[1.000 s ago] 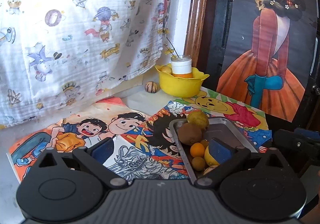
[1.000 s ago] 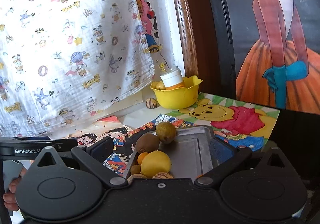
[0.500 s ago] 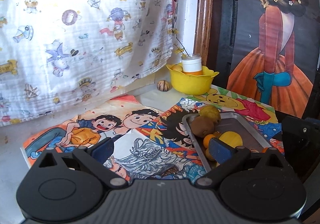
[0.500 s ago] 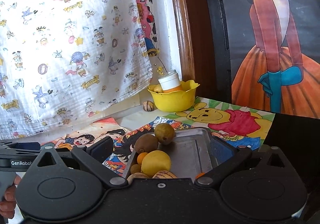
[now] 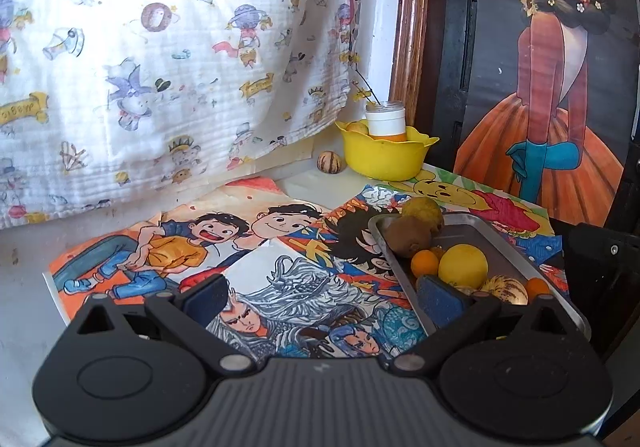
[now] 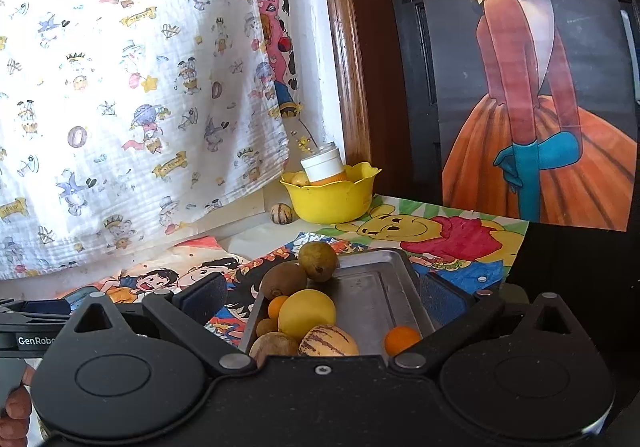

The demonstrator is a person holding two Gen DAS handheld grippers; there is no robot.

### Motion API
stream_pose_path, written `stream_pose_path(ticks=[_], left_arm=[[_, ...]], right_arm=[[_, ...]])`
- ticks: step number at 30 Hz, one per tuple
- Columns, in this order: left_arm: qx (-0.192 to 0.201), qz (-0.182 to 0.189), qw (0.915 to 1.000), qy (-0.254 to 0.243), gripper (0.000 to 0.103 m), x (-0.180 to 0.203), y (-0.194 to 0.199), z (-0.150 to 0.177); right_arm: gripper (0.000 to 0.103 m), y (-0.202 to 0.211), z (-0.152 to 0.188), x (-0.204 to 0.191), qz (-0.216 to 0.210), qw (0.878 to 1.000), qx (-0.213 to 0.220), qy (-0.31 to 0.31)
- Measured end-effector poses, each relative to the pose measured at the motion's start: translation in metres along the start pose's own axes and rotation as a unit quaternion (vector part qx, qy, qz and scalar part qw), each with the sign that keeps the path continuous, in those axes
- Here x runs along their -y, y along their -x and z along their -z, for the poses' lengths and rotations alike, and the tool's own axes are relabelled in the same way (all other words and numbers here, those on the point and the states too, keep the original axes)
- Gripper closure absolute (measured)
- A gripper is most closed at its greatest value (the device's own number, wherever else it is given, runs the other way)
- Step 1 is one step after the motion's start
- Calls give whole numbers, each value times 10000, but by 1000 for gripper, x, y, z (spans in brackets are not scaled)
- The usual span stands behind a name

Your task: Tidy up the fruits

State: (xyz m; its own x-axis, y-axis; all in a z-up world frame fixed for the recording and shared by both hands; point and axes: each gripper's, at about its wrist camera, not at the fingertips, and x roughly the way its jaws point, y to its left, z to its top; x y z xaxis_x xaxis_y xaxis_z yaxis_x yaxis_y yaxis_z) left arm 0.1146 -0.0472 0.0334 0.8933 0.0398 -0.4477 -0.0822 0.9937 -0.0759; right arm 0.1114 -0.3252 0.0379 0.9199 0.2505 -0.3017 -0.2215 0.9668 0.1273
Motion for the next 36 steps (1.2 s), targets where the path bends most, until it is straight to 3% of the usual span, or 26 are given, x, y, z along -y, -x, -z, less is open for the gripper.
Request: stream_pose_path(ticks=[15,36], left_arm=[[179,43,9997,175,0,-14,18,12],[298,50,9995,-24,0,-21,44,35]], right_arm=[[1,30,22,-23,136,9998,129,44],[1,57,48,-40,119,9997,139,173]])
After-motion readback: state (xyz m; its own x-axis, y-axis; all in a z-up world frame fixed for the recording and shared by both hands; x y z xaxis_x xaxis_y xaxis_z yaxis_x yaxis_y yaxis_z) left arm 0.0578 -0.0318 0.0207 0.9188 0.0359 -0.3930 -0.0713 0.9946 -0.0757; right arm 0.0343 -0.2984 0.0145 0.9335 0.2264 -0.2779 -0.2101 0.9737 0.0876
